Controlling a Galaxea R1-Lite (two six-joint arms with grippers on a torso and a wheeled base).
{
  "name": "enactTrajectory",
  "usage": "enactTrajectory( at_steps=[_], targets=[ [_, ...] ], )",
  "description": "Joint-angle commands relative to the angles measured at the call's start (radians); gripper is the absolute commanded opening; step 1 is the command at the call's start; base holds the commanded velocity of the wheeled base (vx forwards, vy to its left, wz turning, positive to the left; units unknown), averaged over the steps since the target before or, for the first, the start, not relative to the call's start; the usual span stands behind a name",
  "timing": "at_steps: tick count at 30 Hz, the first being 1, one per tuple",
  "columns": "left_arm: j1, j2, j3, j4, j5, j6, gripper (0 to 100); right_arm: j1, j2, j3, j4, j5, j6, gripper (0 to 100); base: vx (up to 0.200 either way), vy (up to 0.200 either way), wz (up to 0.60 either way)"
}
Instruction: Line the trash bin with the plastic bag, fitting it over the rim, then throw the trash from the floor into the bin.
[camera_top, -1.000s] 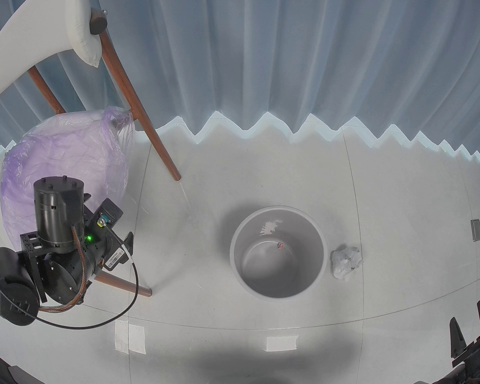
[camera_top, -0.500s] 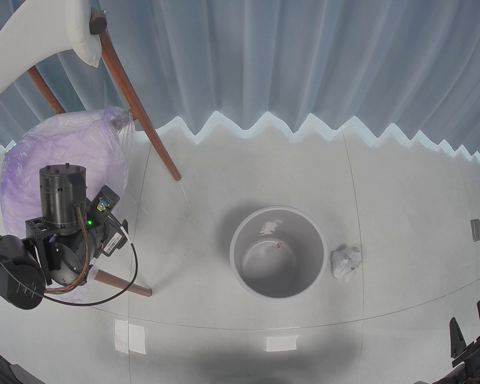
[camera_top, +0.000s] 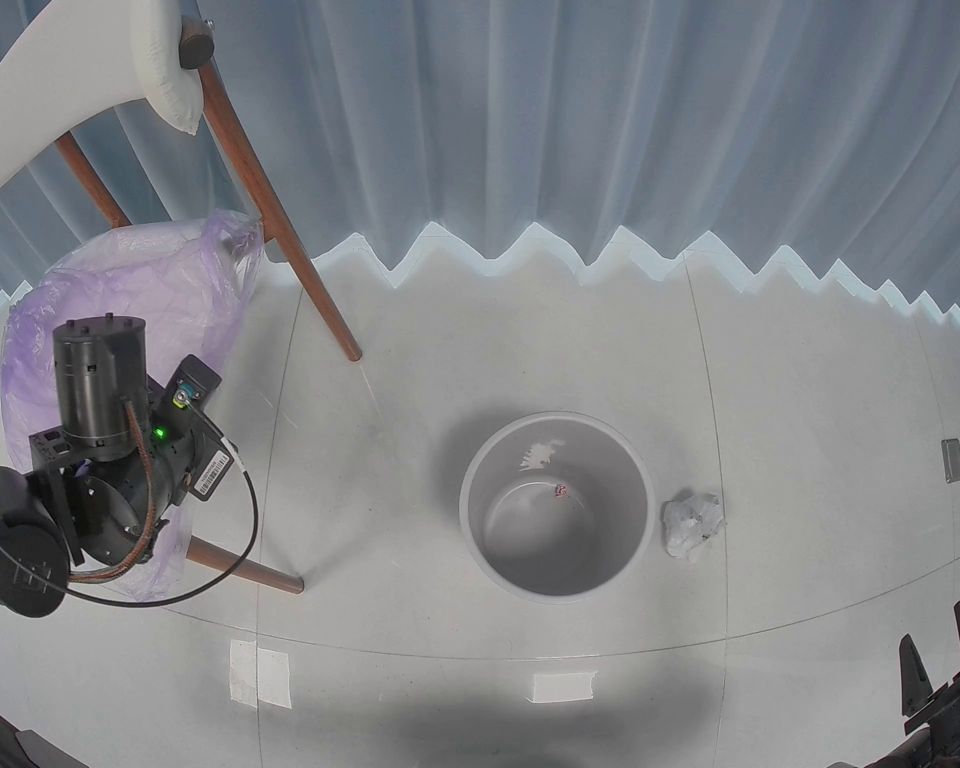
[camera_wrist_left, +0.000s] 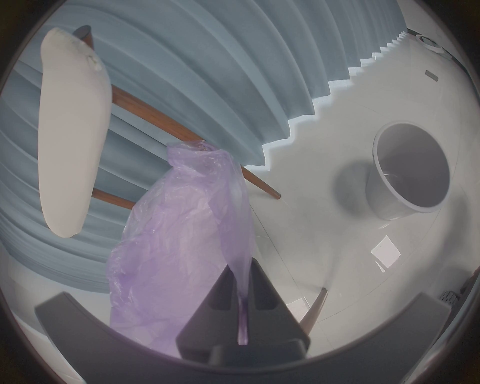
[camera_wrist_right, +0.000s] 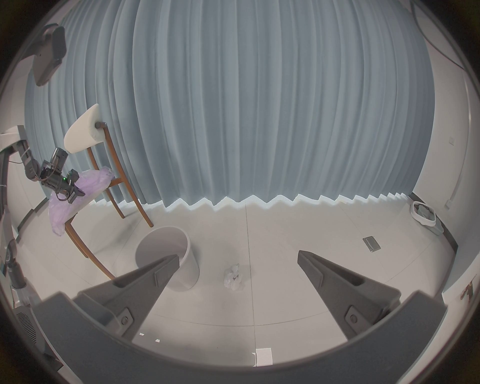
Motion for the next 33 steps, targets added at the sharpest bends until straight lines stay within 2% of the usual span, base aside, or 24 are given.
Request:
enactTrajectory(
  at_steps=[1,3,6,9,11,13,15,16,17,19,20,21,22,26,29,30,31,33],
  targets=[
    [0.008,-0.104,0.010,-0.007,-0.043,-0.041,0,0.000,-0.017,0.016,0.000,0.000,0.000,100,0.000,0.000,0.00],
    [-0.007,-0.139,0.019,-0.007,-0.097,-0.102,0,0.001,-0.017,0.016,0.000,0.000,0.000,100,0.000,0.000,0.00],
    [-0.033,-0.201,0.019,-0.002,-0.132,-0.131,0,0.001,-0.017,0.016,0.000,0.000,0.000,100,0.000,0.000,0.00],
    [-0.104,-0.258,0.018,0.009,-0.178,-0.208,0,0.001,-0.017,0.016,0.000,0.000,0.000,100,0.000,0.000,0.00],
    [-0.179,-0.285,0.029,0.010,-0.230,-0.321,0,0.001,-0.017,0.016,0.000,0.000,0.000,100,0.000,0.000,0.00],
    [-0.272,-0.331,0.039,0.015,-0.238,-0.390,0,0.001,-0.017,0.016,0.000,0.000,0.000,100,0.000,0.000,0.00],
    [-0.298,-0.347,0.042,0.022,-0.238,-0.409,0,0.000,-0.017,0.016,0.000,0.000,0.002,100,0.000,0.000,0.00],
    [-0.383,-0.397,0.047,0.095,-0.250,-0.478,0,0.000,-0.017,0.016,0.000,0.000,0.002,100,0.000,0.000,0.00],
    [-0.412,-0.417,0.048,0.130,-0.261,-0.519,0,0.000,-0.017,0.016,0.000,0.000,0.000,100,0.000,0.000,0.00],
    [-0.496,-0.462,0.045,0.208,-0.318,-0.600,0,0.000,-0.017,0.016,0.000,0.000,0.002,100,0.000,0.000,0.00],
    [-0.496,-0.462,0.045,0.208,-0.318,-0.600,0,0.000,-0.017,0.016,0.000,0.000,0.002,100,0.000,0.000,0.00],
    [-0.582,-0.498,0.064,0.248,-0.390,-0.650,0,0.001,-0.017,0.015,0.003,0.000,0.002,100,0.000,0.000,0.00],
    [-0.620,-0.521,0.084,0.249,-0.410,-0.654,0,0.001,-0.017,0.015,0.003,0.000,0.002,100,0.000,0.000,0.00],
    [-0.645,-0.534,0.070,0.239,-0.448,-0.674,0,0.000,-0.017,0.015,0.001,0.000,0.002,100,0.000,0.000,0.00],
    [-0.647,-0.509,0.030,0.226,-0.572,-0.683,0,0.000,-0.017,0.015,0.001,0.000,0.002,100,0.000,0.000,0.00],
    [-0.647,-0.509,0.030,0.226,-0.572,-0.683,0,0.000,-0.017,0.015,0.001,0.000,0.002,100,0.000,0.000,0.00],
    [-0.647,-0.494,0.002,0.228,-0.654,-0.682,0,0.000,-0.017,0.015,0.001,0.000,0.002,100,0.000,0.000,0.00],
    [-0.645,-0.469,-0.008,0.231,-0.703,-0.688,0,0.000,-0.017,0.016,0.001,-0.001,0.002,100,0.000,0.000,0.00]
  ],
)
